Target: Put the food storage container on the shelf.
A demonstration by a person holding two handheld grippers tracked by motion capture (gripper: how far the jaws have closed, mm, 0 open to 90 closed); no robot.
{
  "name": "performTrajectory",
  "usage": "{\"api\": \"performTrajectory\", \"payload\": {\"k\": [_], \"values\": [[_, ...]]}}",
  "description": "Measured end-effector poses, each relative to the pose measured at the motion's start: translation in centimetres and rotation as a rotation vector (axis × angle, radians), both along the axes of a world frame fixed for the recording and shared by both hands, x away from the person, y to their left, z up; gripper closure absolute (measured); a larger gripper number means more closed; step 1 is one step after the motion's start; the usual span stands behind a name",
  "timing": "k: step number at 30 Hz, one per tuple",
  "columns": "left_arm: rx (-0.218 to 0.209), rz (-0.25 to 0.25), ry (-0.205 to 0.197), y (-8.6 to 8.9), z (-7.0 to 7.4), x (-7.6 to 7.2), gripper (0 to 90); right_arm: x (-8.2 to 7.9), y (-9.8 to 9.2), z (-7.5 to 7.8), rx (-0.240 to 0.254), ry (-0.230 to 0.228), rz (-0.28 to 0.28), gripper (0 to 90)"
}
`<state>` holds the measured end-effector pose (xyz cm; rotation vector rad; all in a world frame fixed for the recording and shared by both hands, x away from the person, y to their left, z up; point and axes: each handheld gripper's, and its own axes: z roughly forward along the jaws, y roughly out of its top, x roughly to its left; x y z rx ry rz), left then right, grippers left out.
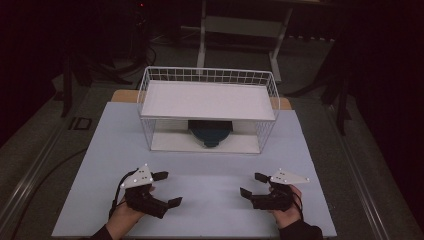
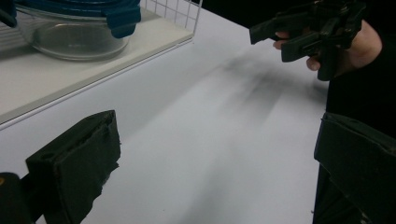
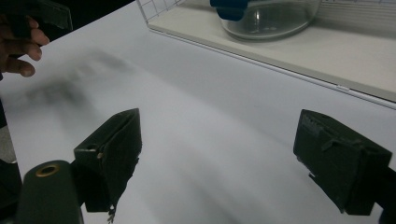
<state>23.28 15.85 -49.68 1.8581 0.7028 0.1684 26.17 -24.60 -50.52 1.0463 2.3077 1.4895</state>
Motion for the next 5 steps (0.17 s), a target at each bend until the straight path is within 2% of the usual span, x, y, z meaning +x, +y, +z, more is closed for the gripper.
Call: {"api": "performTrajectory", "payload": {"k": [5], "values": [[0.007,-0.005,-0.005,-0.05,-0.11,-0.01,0.4,0.03,0.09,-0.06,-0.002,-0.001,0.005,15.1]]}}
